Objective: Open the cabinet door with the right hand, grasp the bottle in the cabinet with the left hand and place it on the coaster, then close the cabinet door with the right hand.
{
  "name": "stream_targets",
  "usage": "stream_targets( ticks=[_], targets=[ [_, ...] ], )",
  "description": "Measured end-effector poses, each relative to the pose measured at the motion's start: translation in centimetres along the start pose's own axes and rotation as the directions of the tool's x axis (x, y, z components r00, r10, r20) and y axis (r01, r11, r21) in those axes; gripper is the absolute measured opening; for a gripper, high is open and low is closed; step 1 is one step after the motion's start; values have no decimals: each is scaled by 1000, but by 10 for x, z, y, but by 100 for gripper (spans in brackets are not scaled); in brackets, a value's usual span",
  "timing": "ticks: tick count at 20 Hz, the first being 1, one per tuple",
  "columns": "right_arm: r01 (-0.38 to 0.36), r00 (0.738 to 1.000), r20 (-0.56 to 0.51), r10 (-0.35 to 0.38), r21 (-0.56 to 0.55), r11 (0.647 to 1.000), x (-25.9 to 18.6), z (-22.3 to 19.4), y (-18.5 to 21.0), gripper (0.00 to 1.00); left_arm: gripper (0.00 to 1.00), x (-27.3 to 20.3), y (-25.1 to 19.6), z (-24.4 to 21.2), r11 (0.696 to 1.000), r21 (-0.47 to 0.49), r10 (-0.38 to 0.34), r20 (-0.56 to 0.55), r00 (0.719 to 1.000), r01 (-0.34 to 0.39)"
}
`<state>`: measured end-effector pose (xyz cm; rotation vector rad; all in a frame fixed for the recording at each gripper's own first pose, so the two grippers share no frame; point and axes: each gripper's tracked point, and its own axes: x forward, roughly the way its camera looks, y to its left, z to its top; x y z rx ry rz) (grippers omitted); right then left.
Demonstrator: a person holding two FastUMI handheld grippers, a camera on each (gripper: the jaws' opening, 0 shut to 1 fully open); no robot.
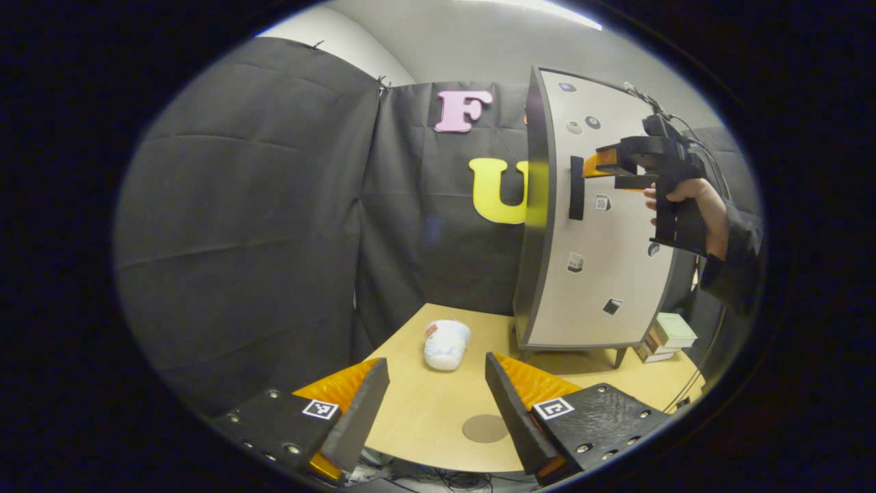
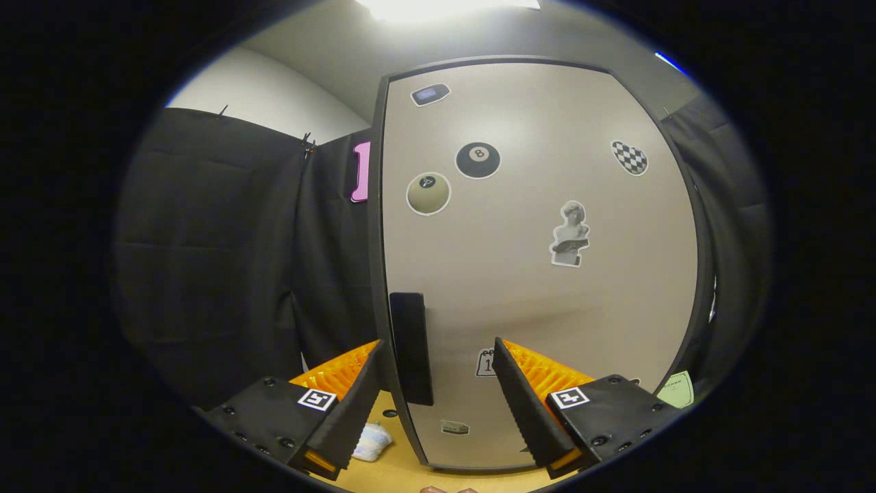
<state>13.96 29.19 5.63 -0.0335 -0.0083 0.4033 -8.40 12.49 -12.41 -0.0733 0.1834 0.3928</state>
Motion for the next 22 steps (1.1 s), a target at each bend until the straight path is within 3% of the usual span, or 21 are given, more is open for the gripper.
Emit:
stream_targets(
  ticks=[11,13,14,15,16,17,18,22],
  targets=[
    [83,995,-53,-85,-33,996,49,-20,8,98,88,26,9,-4,999,32,12,-25,1000,-11],
    [92,995,-34,-93,-34,995,52,-16,13,86,88,27,10,-4,999,32,13,-28,1000,-12],
    [97,994,-38,-98,-38,995,53,-16,14,71,88,29,10,-4,999,32,14,-30,999,-13],
    [98,994,-48,-100,-41,994,54,-18,16,67,88,30,11,-4,999,33,14,-28,999,-14],
    [93,994,-56,-95,-35,995,56,-19,19,54,87,30,12,-2,999,35,15,-26,1000,-14],
    [91,994,-62,-93,-28,995,57,-20,21,50,88,31,14,-1,999,38,17,-23,1000,-16],
    [104,992,-62,-105,-28,994,54,-19,21,38,88,32,14,0,999,40,18,-21,1000,-17],
    [158,984,-83,-160,-22,987,57,-26,19,39,88,29,15,-1,999,37,26,-20,999,-25]
  ],
)
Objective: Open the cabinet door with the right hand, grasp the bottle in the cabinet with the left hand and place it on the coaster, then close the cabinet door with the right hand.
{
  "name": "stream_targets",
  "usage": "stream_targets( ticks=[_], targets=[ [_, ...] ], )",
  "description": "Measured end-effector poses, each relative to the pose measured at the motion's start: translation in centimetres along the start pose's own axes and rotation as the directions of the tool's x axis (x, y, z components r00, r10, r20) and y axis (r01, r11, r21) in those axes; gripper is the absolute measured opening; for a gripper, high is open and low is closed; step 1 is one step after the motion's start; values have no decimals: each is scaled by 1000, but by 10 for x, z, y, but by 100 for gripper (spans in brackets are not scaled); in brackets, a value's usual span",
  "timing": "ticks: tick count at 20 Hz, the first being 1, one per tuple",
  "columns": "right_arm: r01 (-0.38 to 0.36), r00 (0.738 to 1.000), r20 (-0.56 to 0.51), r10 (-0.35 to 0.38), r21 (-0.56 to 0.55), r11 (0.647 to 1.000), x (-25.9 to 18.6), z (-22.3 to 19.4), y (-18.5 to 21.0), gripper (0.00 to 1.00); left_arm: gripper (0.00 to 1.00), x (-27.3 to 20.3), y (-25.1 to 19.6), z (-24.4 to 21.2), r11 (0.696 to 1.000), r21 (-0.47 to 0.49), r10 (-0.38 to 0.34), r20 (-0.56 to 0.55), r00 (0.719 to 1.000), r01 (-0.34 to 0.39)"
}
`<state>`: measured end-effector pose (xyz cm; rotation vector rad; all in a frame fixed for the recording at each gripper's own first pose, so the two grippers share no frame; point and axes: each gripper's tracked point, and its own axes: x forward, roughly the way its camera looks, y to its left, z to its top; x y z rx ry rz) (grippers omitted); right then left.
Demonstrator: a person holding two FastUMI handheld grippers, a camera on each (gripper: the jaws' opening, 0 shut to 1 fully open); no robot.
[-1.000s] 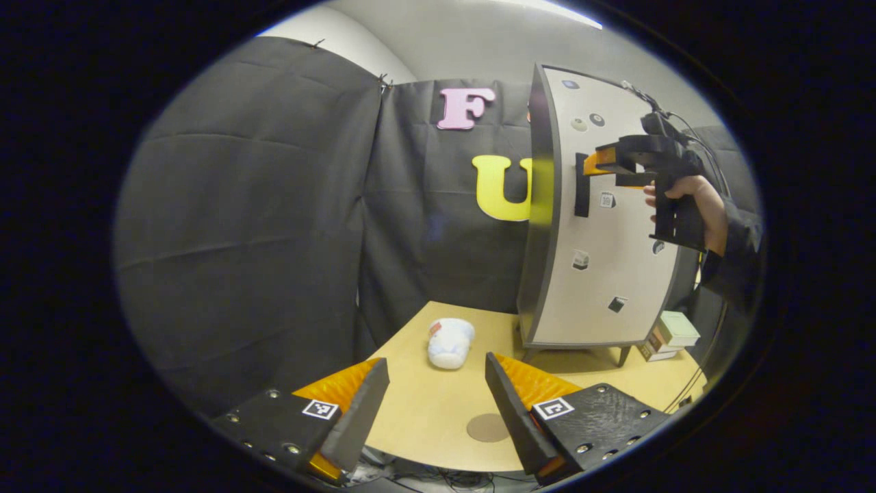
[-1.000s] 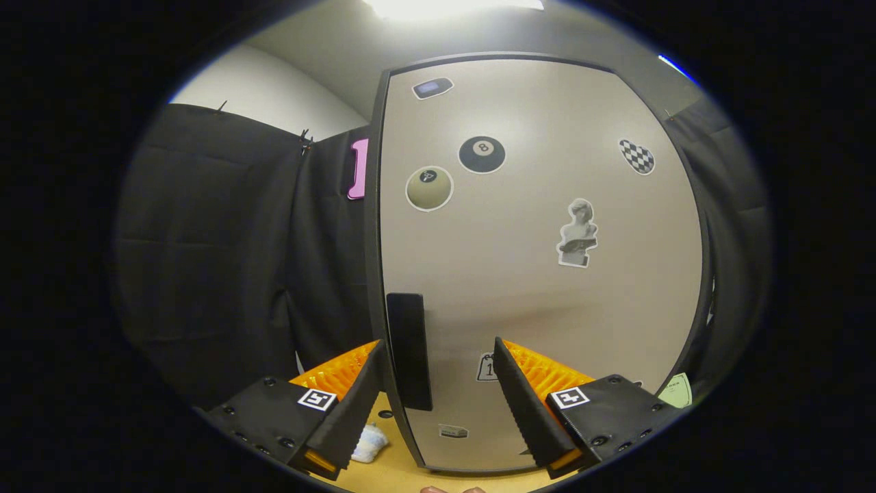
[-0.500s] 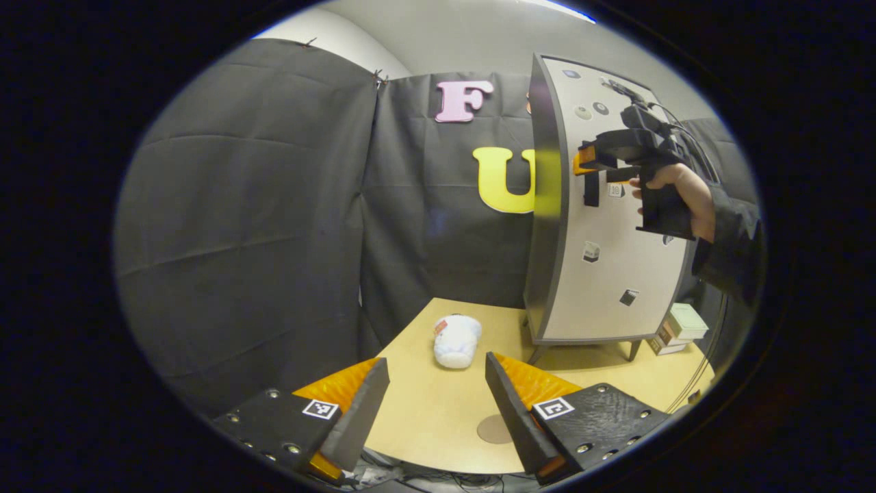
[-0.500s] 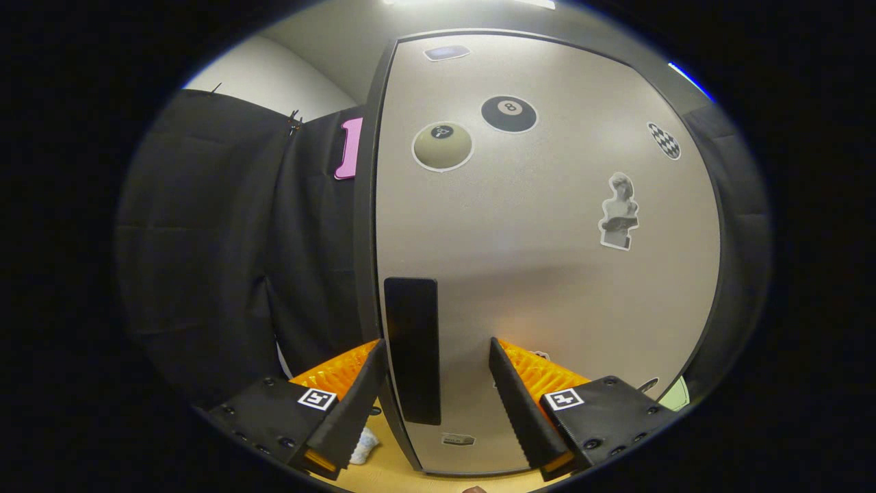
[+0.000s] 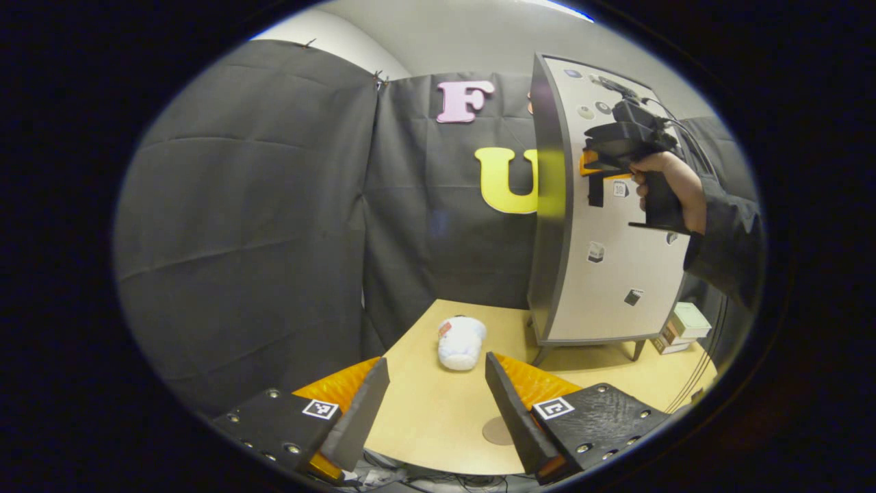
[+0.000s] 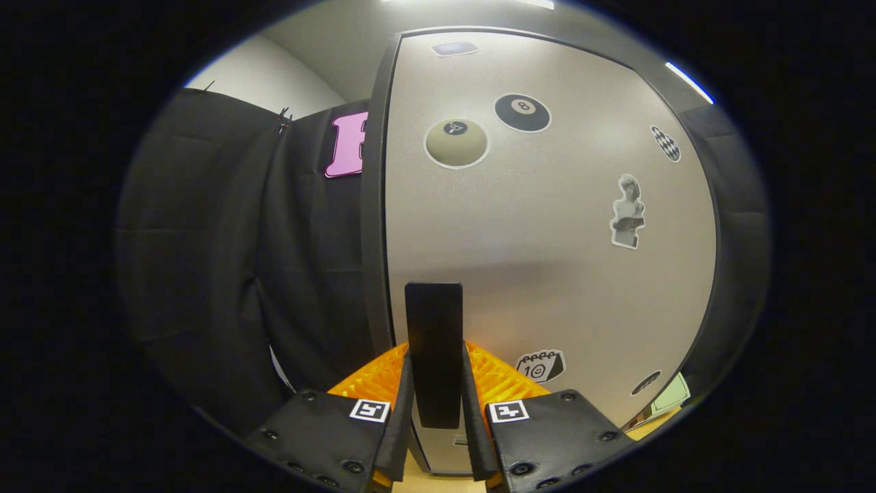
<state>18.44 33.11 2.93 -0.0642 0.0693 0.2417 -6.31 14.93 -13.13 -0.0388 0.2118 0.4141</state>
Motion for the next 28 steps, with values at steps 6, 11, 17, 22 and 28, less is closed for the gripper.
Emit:
stream_targets(
  ticks=[6,11,17,22,28],
  targets=[
    [-26,1000,-6,26,-10,1000,-1,1,2,21,88,0,0,2,1000,3,19,1,1000,-19],
    [-75,997,-26,75,-10,997,-5,-1,1,15,88,-1,-1,3,1000,6,5,3,1000,-5],
    [-137,990,-27,136,-22,990,-16,-1,0,15,86,0,-3,4,1000,26,-8,7,1000,7],
    [-199,980,-27,198,-26,980,-24,2,0,15,86,0,-3,5,1000,29,-8,11,1000,8],
    [-285,959,-18,284,-30,958,-30,0,-4,15,86,-1,-4,7,999,51,-7,22,1000,6]
  ],
)
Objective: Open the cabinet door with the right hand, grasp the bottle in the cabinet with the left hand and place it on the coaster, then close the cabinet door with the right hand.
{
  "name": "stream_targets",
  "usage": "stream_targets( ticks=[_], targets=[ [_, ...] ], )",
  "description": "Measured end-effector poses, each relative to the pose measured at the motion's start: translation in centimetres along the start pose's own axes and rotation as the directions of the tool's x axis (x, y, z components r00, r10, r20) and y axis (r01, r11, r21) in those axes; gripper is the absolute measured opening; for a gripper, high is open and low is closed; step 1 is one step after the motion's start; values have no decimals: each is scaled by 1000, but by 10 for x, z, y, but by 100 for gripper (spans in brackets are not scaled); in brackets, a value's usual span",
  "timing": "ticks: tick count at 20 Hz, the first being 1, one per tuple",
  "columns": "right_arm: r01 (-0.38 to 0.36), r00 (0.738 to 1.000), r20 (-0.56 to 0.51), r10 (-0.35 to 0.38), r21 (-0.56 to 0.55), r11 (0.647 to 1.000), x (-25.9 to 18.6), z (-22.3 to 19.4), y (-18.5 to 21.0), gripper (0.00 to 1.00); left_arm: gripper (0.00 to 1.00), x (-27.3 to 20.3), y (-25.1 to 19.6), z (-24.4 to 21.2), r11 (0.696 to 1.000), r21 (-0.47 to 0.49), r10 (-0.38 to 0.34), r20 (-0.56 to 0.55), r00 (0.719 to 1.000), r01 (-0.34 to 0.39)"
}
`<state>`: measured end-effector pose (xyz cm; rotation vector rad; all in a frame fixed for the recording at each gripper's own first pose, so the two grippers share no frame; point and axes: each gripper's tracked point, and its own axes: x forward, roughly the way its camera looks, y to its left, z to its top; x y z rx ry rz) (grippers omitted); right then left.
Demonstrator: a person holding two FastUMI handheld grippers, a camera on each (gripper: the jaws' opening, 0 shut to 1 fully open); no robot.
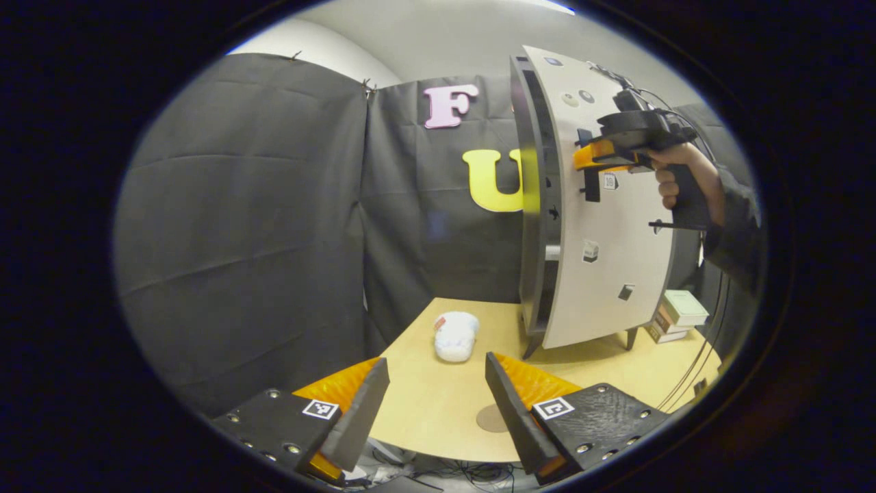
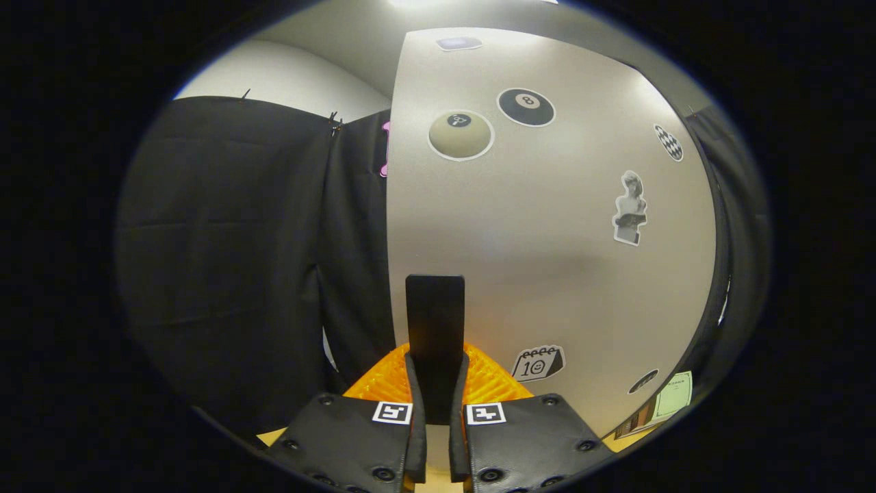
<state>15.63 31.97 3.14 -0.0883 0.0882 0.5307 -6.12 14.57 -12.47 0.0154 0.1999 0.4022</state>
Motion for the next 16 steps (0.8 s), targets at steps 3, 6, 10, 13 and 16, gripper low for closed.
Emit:
stream_targets(
  ticks=[3,6,10,13,16],
  targets=[
    [-32,999,0,32,-1,999,-1,-2,-2,15,86,-1,0,0,1000,2,-3,8,1000,3],
    [-64,998,2,64,-1,998,-5,-3,-3,15,87,-1,-1,1,1000,3,-11,9,1000,11],
    [-105,994,7,105,4,994,-11,-3,-6,15,86,-2,-2,2,1000,1,-30,7,1000,30],
    [-137,991,9,137,16,990,-12,-2,-9,15,86,-2,-2,1,999,-7,-45,11,999,45],
    [-150,989,4,150,-2,989,-14,-2,-11,15,86,0,-2,3,999,2,-54,17,998,54]
  ],
)
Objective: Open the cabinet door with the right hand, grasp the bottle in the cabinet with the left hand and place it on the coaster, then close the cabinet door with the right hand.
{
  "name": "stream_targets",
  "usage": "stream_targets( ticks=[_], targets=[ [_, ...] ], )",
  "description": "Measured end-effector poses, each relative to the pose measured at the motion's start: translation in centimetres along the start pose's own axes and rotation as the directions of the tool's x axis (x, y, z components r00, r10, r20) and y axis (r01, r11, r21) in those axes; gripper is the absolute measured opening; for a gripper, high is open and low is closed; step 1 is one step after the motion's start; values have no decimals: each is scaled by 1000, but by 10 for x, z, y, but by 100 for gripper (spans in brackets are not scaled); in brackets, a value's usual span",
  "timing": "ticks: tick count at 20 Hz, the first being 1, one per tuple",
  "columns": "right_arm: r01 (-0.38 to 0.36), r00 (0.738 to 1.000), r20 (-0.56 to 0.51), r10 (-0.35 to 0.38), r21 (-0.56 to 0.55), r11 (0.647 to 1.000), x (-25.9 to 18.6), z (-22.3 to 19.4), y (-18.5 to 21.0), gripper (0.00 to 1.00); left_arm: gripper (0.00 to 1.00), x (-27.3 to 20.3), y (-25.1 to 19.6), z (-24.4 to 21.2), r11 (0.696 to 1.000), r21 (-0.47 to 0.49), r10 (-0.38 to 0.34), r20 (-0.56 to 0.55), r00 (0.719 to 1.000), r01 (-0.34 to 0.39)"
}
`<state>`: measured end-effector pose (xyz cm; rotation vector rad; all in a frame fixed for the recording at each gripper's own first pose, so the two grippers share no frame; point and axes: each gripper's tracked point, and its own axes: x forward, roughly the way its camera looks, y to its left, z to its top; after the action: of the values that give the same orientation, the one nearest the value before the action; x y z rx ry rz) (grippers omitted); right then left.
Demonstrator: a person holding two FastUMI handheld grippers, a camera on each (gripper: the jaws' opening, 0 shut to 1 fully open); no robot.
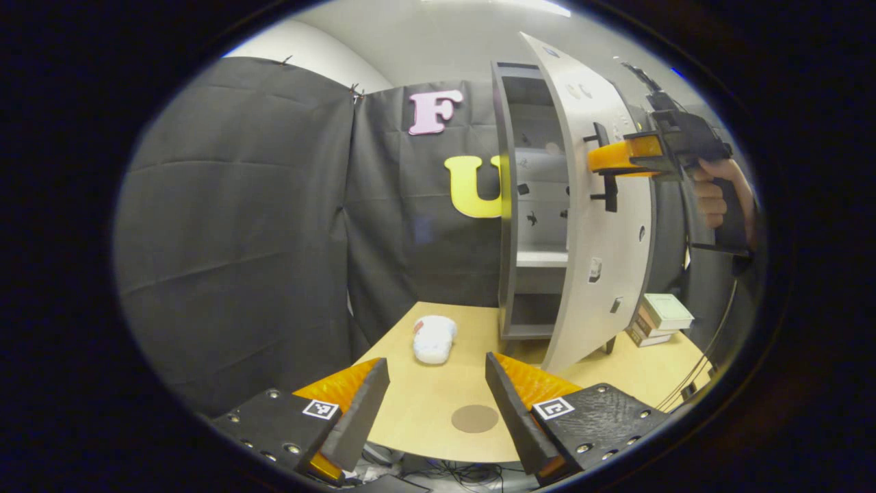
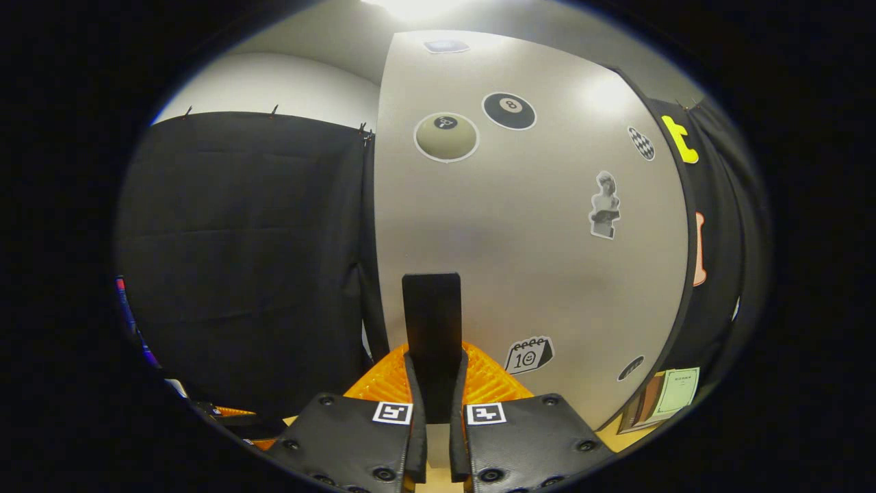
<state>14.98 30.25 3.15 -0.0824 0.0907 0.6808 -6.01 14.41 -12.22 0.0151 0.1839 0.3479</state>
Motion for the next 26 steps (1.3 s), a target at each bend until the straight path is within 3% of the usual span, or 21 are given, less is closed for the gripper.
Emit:
stream_targets(
  ticks=[7,14,26],
  targets=[
    [-25,1000,-16,25,11,1000,-1,0,-5,14,86,6,0,3,998,-25,-54,23,998,55],
    [30,998,-52,-29,15,999,-10,0,-14,15,86,13,-9,-3,991,-26,-129,12,992,130],
    [231,970,-89,-228,26,973,-28,-4,-41,14,86,21,-33,-2,951,15,-310,-4,951,310]
  ],
)
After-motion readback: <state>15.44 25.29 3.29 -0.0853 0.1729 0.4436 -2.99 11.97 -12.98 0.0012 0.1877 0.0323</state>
